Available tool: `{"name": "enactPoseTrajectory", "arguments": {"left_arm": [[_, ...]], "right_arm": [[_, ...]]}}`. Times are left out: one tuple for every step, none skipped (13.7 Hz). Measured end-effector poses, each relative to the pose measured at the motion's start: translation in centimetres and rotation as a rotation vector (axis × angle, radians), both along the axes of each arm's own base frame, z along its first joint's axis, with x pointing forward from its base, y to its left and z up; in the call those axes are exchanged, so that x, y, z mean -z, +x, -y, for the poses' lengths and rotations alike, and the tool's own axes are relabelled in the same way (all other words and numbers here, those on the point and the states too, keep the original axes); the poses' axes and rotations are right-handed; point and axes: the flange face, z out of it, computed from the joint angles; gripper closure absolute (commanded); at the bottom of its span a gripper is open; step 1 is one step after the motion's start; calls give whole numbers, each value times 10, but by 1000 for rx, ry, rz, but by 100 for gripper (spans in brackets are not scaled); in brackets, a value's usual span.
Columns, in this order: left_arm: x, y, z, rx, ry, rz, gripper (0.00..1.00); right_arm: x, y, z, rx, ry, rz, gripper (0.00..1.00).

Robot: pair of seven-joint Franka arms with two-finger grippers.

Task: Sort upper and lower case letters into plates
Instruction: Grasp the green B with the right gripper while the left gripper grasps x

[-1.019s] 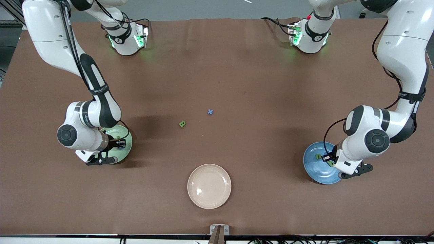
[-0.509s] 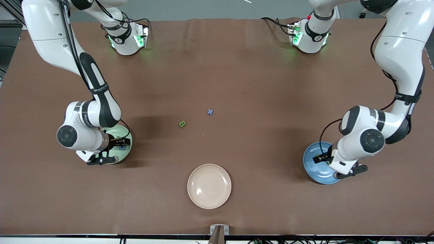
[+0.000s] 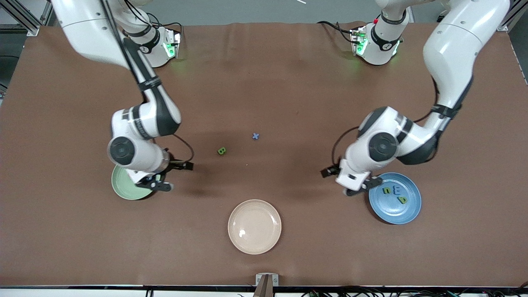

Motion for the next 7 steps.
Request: {"name": "enactPoseTrajectory", "arguments": {"left_arm": [[0,-13,23,-23,5,-6,0],[2,-28,46,-43,13,-13,0],[5,-42,67,-61,20,-19,0],[8,-56,85,-78,21,-21,0],[13,-69,99,-96,15,-19,0],[19,-80,112,-121,-3,-13,0],[24,-91,122,-156,-27,-6,1]], "right_arm": [[2,-9,-21,31,-11,-2,0],[5,-19,-41,59,-20,2,0],[9,-29,-58,78,-24,12,0],[16,-40,-72,94,-24,30,0],[24,-50,-83,109,-21,51,0],[33,-60,-92,122,-17,71,0],[42,-70,-97,130,-14,86,3]]}}
